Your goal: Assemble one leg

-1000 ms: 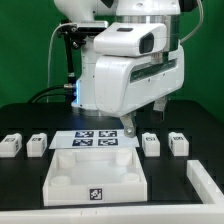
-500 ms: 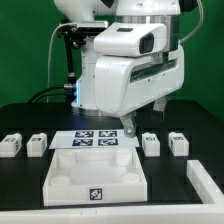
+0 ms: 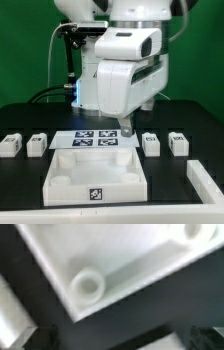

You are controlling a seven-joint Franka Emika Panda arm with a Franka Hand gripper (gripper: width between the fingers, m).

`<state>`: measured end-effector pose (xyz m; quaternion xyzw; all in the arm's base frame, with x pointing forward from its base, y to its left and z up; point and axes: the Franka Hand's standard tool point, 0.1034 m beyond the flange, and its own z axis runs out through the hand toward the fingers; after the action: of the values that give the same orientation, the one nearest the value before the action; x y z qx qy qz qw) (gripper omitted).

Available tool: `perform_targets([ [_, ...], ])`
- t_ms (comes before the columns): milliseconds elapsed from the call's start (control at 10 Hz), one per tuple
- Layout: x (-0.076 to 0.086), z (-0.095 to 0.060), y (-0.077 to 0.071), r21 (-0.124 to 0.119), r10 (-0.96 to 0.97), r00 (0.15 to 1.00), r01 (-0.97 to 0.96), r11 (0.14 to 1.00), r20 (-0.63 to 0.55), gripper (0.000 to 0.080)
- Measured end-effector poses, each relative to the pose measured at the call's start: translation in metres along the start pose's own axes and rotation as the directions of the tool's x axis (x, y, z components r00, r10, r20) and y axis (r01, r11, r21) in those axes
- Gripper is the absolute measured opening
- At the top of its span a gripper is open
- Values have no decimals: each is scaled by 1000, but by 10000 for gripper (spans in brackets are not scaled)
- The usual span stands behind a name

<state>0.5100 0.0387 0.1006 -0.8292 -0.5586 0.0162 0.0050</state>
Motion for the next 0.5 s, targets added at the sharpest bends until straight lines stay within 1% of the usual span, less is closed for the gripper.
perform_targets([
  [100,-16,6,-17,7,-113,994,113,994,3,650],
  [200,-32,15,-27,-4,-253,968,253,968,-3,650],
  [300,-52,29,-39,3,-345,939,345,939,-8,650],
  [400,-61,40,-45,15,-373,928,373,928,-12,650],
  [500,-65,52,-46,12,-370,929,371,929,-19,650],
])
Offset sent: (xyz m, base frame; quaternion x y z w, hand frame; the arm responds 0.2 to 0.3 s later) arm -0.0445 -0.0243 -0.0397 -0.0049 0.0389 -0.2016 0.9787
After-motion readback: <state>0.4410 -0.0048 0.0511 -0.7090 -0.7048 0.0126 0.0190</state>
